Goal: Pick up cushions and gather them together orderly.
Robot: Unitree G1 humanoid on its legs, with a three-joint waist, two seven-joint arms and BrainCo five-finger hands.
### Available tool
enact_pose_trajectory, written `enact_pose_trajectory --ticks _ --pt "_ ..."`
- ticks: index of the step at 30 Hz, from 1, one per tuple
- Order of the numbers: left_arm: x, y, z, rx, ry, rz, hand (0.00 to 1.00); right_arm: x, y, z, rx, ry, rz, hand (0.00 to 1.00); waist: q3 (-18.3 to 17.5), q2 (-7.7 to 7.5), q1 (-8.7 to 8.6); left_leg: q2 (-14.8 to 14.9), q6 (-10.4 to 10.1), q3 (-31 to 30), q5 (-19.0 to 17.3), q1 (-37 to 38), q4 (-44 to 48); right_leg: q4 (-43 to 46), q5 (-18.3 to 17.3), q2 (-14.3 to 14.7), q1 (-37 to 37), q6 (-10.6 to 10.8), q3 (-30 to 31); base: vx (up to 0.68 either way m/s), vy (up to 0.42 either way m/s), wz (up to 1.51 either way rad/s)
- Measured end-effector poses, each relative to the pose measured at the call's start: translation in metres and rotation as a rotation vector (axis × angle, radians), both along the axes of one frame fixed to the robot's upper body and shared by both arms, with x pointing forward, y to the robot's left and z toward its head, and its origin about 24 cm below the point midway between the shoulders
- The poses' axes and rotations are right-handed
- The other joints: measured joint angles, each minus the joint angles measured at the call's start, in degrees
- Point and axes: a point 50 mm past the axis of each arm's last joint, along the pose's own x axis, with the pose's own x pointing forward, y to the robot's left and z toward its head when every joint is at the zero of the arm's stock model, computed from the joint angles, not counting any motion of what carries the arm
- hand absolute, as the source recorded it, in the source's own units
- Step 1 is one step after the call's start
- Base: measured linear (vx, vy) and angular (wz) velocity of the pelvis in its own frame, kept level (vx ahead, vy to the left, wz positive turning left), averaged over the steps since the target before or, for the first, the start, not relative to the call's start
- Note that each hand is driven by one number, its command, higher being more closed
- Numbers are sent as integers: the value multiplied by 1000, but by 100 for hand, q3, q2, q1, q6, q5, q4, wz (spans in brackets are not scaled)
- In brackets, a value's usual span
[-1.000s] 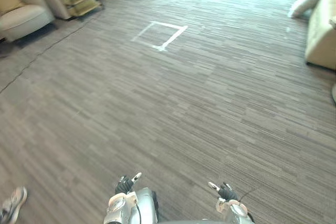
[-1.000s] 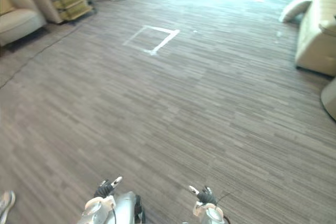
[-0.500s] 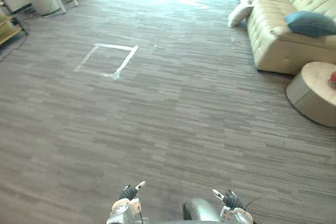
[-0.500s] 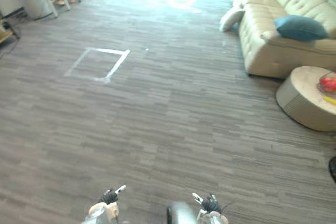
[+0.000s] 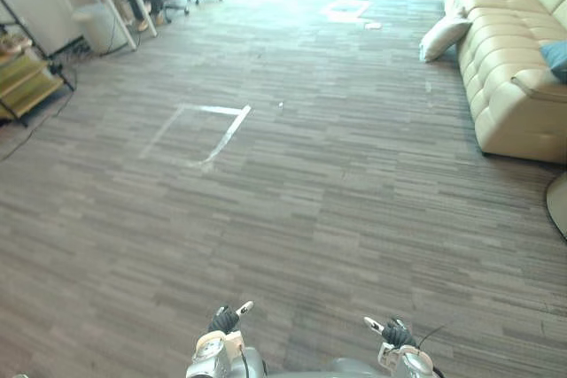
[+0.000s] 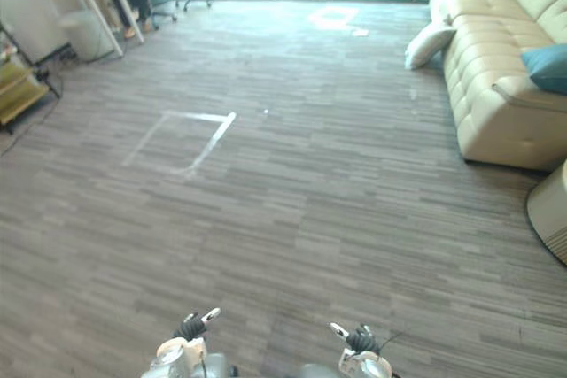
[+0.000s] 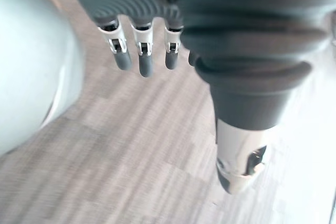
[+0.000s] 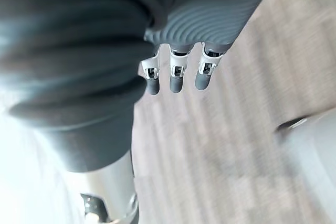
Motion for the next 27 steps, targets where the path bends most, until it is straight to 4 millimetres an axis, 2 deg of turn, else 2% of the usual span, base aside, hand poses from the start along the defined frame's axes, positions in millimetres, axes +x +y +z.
enact_pose_trajectory --ticks 2,4,5,6,7,8,9,10,11,12,13,14,15,16,17,18,19,20,21,22,23,24,25,26,27 --pt "2 0 1 -2 -12 9 0 -1 3 -1 10 8 -4 0 -13 -15 24 -234 -47 140 105 -295 -1924 -535 -166 -207 603 225 253 583 138 -62" --pt "4 1 2 1 -20 10 0 -2 4 -2 13 14 -3 0 -47 -47 53 -419 -37 101 351 -474 -2799 -743 -279 -345 836 336 391 656 236 -55" --pt "4 0 3 0 -24 10 0 -7 4 -3 14 28 -6 0 -72 -52 81 -577 201 51 884 -516 -3280 -652 -367 -434 1062 493 555 735 286 -64" --pt "3 0 3 0 -23 9 0 -11 6 -4 21 38 -8 0 -112 -114 135 -633 281 23 1228 -468 -3264 -521 -416 -504 1094 581 658 962 376 -62" --pt "2 10 2 25 -15 10 0 -21 14 -8 47 64 -20 0 -321 -457 173 -906 457 151 1412 -336 -3192 201 -533 -782 865 794 808 951 390 -32" --pt "2 15 3 36 -15 11 0 -25 21 -10 68 75 -24 0 -360 -683 162 -1098 552 172 1150 -172 -3169 1067 -330 -893 533 1097 852 934 382 -11" --pt "2 17 3 40 -14 11 0 -27 24 -11 75 80 -24 0 -368 -748 159 -1156 559 172 1029 -66 -3156 1516 -119 -878 401 1212 870 589 256 5" --pt "1 20 2 48 -7 17 0 -28 28 -12 87 87 -22 0 -364 -844 163 -1247 584 136 839 196 -3190 2488 479 -774 73 1384 1005 556 229 2" --pt "-1 22 1 52 11 11 0 -28 28 -12 88 84 -15 0 -342 -831 127 -1314 655 85 581 641 -3247 3998 1081 -661 -618 1723 1086 650 238 -13" --pt "-2 18 -1 42 29 2 0 -24 23 -10 71 70 -9 0 -272 -719 107 -1305 664 62 410 1041 -3348 4683 1007 -569 -1003 1706 966 612 213 -20" --pt "-3 16 -2 35 40 -3 0 -23 20 -9 62 63 -6 0 -221 -627 95 -1289 656 39 332 1254 -3405 4893 934 -538 -1165 1694 917 642 209 -24" --pt "-5 9 -5 22 64 -25 0 -19 10 -5 19 33 10 0 -179 -451 -18 -1264 701 24 150 1870 -3722 5254 531 -436 -1823 1557 660 495 162 -9" --pt "-7 6 -6 17 75 -38 0 -19 7 -4 9 27 11 0 -183 -387 -66 -1259 701 14 79 2095 -3880 5210 397 -376 -2142 1518 513 555 162 7" --pt "-6 1 -7 9 88 -58 0 -17 5 -3 2 23 12 0 -131 -324 -114 -1262 740 -45 -3 2434 -4125 4832 177 -369 -2576 1242 213 360 77 23" --pt "-6 -1 -7 4 90 -64 0 -17 4 -4 3 26 11 0 -96 -334 -149 -1257 764 -70 -52 2595 -4216 4554 108 -376 -2713 1144 59 472 52 41" --pt "-4 -6 -7 -6 86 -70 0 -18 2 -3 9 13 -27 0 -55 -348 -204 -1225 814 -173 -266 2920 -4351 3686 93 -369 -3026 1016 -322 418 6 36" --pt "-3 -7 -7 -9 83 -71 0 -18 1 -3 8 12 -38 0 -60 -375 -196 -1203 755 -221 -384 3038 -4380 3081 213 -344 -3162 947 -459 659 -49 45" --pt "-1 -9 -6 -11 78 -75 0 -19 1 -4 12 22 -42 0 -82 -431 -204 -1216 666 -344 -619 3183 -4393 1779 694 -341 -3254 924 -610 582 -81 33" --pt "-1 -9 -6 -13 78 -77 0 -19 0 -4 13 23 -50 0 -72 -436 -219 -1226 646 -407 -674 3254 -4406 1544 942 -337 -3283 805 -635 755 -107 54" --pt "-8 -15 -9 -31 98 -74 0 -20 -3 -5 13 32 -75 0 -132 -329 -320 -1136 669 -643 -710 3490 -4457 1712 1222 -266 -3222 390 -663 664 -99 46" --pt "-14 -16 -11 -35 112 -77 0 -19 -6 -5 2 35 -74 0 -150 -218 -337 -1061 420 -859 -549 3470 -4107 2080 850 -397 -3181 264 -786 649 -109 47" --pt "-14 -16 -11 -33 112 -82 0 -19 -6 -5 2 35 -76 0 -141 -203 -342 -1057 363 -924 -491 3443 -3963 2199 751 -439 -3146 265 -807 600 -147 42" --pt "-13 -17 -11 -31 110 -88 0 -18 -10 -3 -8 31 -78 0 -155 -107 -382 -1031 313 -1159 -220 3248 -3223 2444 651 -522 -3041 275 -912 723 -188 63" --pt "-13 -17 -11 -40 110 -68 0 -19 -10 -4 -13 35 -70 0 -196 -1 -451 -966 -193 -1301 159 2791 -2133 2173 519 -521 -2650 292 -1013 605 -150 63" --pt "-13 -16 -10 -40 108 -57 0 -20 -10 -4 -12 37 -63 0 -198 14 -446 -930 -436 -1326 490 2498 -1537 1979 433 -503 -2419 298 -1022 634 -147 37"
